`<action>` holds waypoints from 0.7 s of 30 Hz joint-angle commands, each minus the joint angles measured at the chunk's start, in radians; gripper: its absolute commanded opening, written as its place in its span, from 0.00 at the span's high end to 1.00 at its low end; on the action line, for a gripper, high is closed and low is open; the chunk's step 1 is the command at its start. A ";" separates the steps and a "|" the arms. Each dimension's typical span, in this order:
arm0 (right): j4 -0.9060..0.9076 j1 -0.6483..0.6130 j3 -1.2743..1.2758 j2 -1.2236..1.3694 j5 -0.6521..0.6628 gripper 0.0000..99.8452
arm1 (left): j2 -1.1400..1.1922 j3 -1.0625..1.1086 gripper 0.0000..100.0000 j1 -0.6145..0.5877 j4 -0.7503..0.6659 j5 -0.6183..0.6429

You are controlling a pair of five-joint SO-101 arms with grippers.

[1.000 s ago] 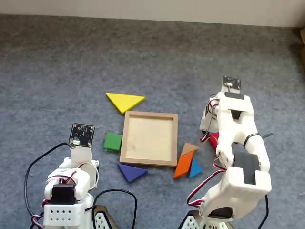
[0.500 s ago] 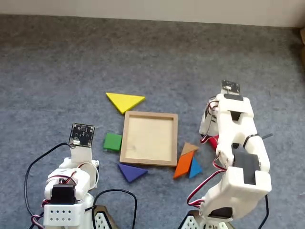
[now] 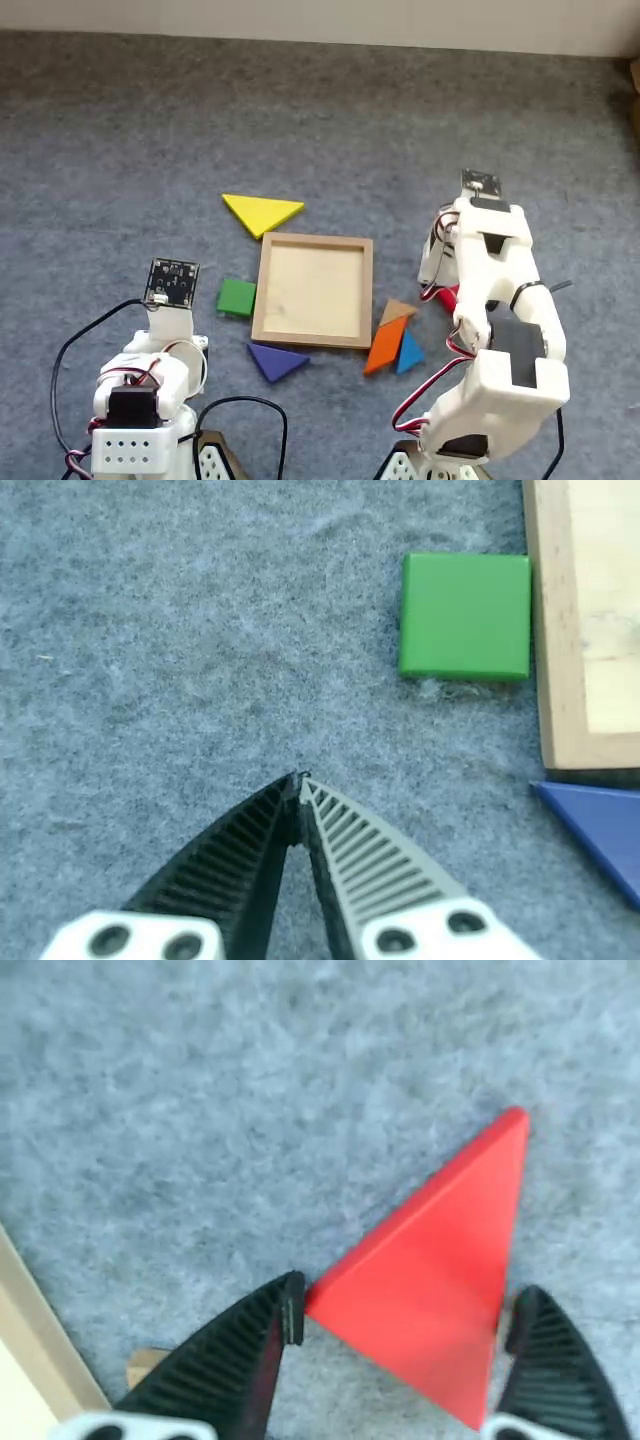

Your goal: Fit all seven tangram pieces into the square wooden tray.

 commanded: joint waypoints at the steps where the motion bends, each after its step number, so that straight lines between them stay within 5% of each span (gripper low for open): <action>1: 0.004 0.010 -0.002 -0.021 0.011 0.76 | -0.030 0.019 0.99 -0.008 0.009 -0.003; 21: 0.133 -0.088 -0.004 -0.328 0.089 0.78 | -0.030 0.019 0.99 -0.008 0.009 -0.003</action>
